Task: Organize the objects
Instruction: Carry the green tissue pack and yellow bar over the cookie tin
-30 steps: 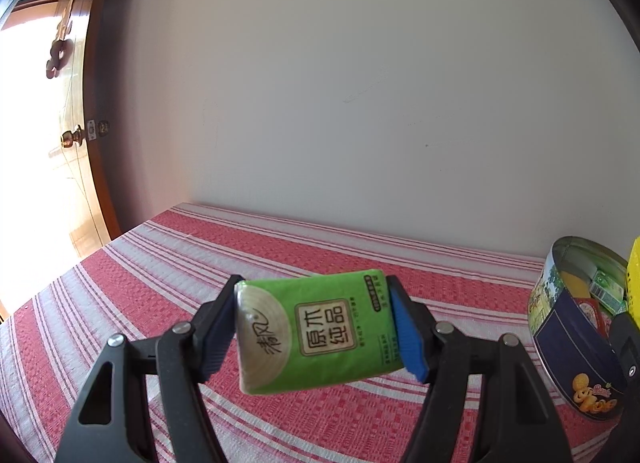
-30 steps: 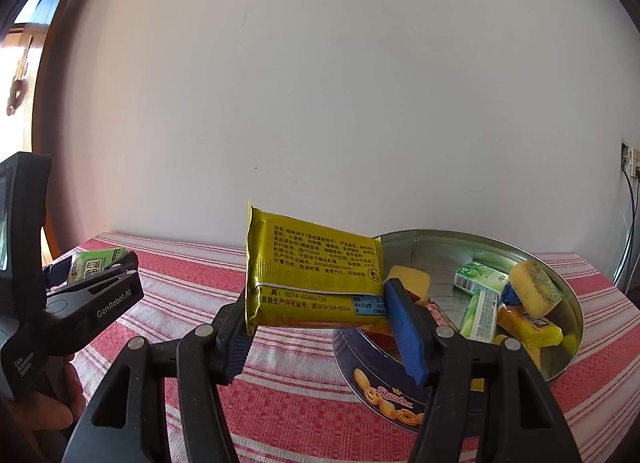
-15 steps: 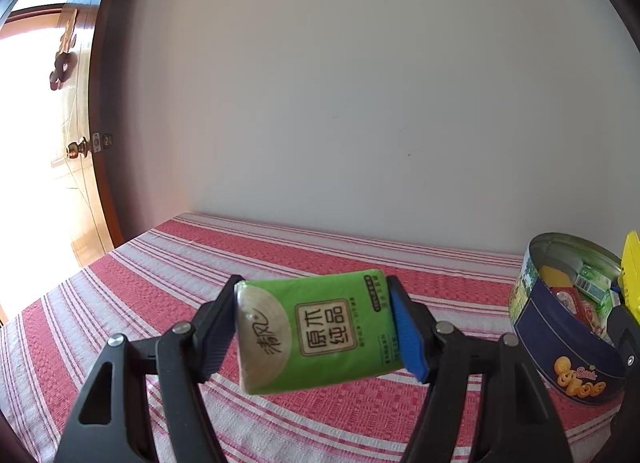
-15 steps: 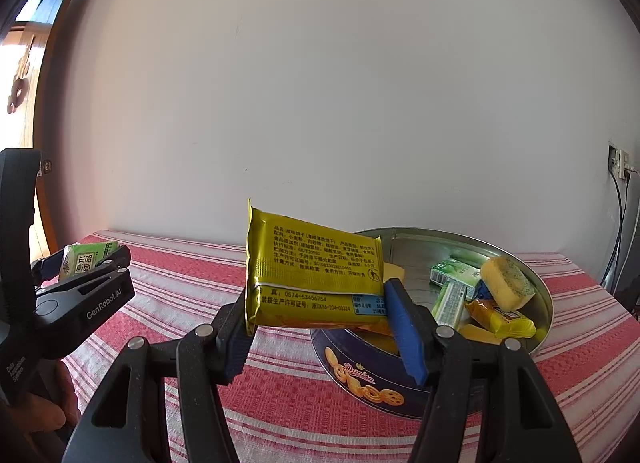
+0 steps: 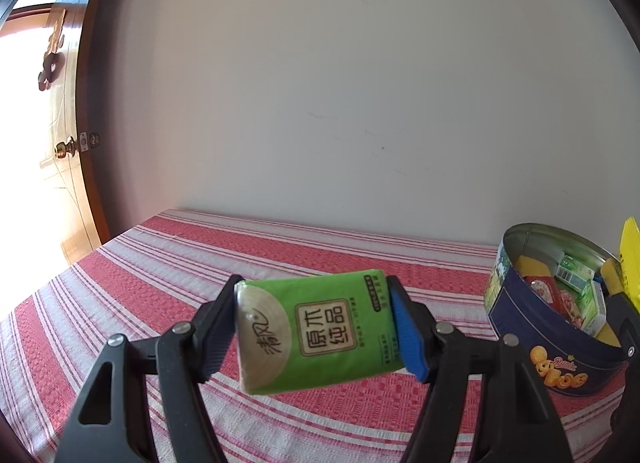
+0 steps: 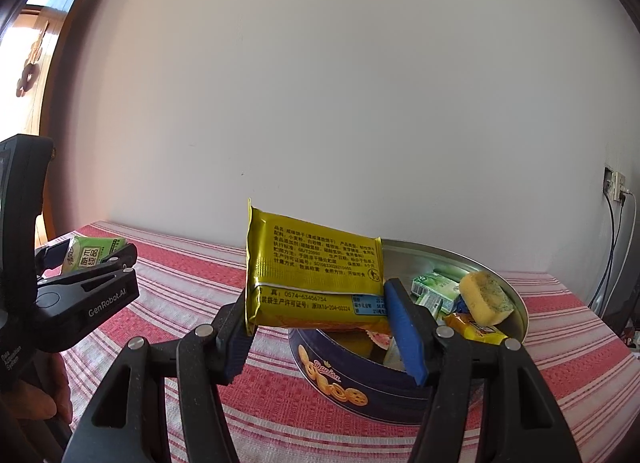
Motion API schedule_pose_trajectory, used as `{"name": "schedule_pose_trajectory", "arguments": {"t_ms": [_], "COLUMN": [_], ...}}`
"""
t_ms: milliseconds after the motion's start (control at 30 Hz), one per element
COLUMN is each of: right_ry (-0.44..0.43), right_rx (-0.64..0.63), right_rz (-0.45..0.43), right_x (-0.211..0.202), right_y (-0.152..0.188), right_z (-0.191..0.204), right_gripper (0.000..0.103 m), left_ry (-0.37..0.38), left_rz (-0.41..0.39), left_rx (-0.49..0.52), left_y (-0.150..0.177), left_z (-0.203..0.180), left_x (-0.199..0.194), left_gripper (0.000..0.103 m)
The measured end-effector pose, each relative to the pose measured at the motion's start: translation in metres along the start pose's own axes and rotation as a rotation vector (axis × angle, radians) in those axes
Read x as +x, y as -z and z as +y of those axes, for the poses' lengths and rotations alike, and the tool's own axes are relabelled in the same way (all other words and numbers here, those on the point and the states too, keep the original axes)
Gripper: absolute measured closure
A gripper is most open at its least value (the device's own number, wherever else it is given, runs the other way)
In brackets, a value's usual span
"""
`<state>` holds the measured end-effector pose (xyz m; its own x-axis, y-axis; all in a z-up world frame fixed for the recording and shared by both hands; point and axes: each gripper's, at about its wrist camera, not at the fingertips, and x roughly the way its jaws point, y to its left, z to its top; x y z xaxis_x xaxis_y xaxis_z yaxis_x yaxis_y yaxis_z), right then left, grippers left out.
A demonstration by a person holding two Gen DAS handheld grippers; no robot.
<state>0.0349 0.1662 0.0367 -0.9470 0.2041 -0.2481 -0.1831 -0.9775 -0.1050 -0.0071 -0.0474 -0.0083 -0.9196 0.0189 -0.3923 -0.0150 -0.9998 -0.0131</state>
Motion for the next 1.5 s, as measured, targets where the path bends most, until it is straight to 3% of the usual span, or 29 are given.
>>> {"name": "schedule_pose_trajectory", "arguments": {"t_ms": [167,600,1033,1500], "right_ry": [0.044,0.168,0.263,0.302], "right_rx": [-0.027,0.011,0.013,0.083], "right_rz": [-0.037,-0.068,-0.118,-0.031], "right_x": [-0.007,0.007,0.01,0.046], "right_y": [-0.001,-0.002,-0.008,-0.012], "right_z": [-0.015,-0.082,-0.113,-0.146], "right_gripper": [0.039,0.039,0.039,0.039], "left_ry": [0.033,0.143,0.235,0.314], "left_rz": [0.024,-0.061,-0.084,-0.053], "left_rx": [-0.002,0.045,0.064,0.085], "left_y": [0.002,-0.017,-0.032,-0.034], "left_z": [-0.013,-0.067,-0.118,-0.167], "left_x": [-0.002,-0.028,-0.03,-0.007], "left_gripper": [0.033,0.033,0.033,0.033]}}
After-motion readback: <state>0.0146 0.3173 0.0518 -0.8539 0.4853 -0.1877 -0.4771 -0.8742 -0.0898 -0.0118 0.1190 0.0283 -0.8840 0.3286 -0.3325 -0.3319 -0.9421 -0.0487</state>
